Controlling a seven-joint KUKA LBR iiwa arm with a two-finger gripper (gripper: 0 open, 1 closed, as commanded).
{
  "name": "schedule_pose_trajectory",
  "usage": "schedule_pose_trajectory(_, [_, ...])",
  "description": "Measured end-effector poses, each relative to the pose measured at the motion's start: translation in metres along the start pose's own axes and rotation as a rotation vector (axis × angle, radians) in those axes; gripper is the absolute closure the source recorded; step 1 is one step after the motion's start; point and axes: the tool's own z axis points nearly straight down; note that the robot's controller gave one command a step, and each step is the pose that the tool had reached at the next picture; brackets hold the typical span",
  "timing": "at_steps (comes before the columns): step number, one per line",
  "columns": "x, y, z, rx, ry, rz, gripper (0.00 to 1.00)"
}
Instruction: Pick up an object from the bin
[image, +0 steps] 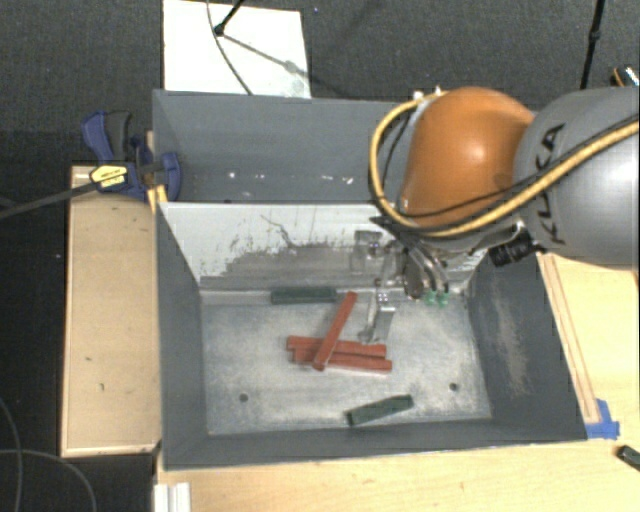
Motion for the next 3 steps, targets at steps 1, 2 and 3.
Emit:
schedule_pose_trajectory(1, [0.022,-0.016,0.155,0.001,0.004,-0.159,0.0])
schedule_pose_trajectory(2, [-0.028,0.022,0.161,0.0,-0.002,-0.266,0.0])
schedule_pose_trajectory(3, [-0.027,0.021,0.161,-0.001,0.002,-0.261,1.0])
